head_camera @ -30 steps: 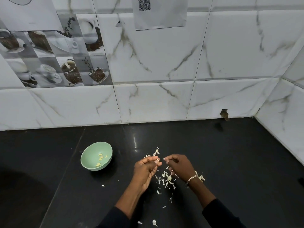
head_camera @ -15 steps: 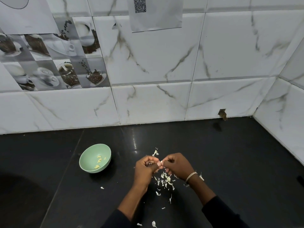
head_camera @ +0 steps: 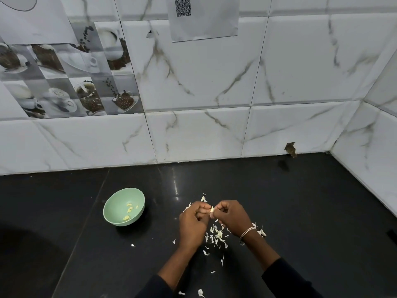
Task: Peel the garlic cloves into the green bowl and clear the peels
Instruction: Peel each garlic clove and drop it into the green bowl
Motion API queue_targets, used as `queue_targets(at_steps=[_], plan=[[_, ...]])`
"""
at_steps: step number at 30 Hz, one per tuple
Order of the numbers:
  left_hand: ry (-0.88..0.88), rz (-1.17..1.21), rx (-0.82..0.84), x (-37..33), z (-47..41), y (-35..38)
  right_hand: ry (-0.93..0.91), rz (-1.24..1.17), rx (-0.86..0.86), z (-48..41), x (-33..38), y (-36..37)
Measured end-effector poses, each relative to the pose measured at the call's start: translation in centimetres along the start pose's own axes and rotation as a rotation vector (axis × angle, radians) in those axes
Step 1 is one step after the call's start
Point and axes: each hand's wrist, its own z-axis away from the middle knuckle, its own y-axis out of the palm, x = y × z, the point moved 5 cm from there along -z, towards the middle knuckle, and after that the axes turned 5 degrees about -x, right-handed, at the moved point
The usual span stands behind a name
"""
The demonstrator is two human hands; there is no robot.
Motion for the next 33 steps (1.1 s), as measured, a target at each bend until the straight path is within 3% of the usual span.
queue_targets(at_steps=[8, 15, 18, 25, 33], plan=[[-0.180, 0.243, 0.006, 1.2, -0.7, 0.1, 0.034, 0.080, -0.110, -1.4, -2.0, -0.4], [-0.216, 0.233, -0.021, 2.5, -0.7, -0.5, 0.149, -0.074, -0.053, -0.9, -2.7, 0.1], [-0.245, 0.224, -0.031, 3.4, -0.4, -0.8, 0.134, -0.007, -0.078, -1.1, -3.2, 0.4], [-0.267, 0.243, -0.021, 4.5, 0.0, -1.2, 0.120, -0.165, 0.152, -1.1, -2.8, 3.1], [-0.288, 0.343, -0.103, 4.8, -0.7, -4.8, 0.048, -0.205, 0.239, -2.5, -0.2, 6.0]])
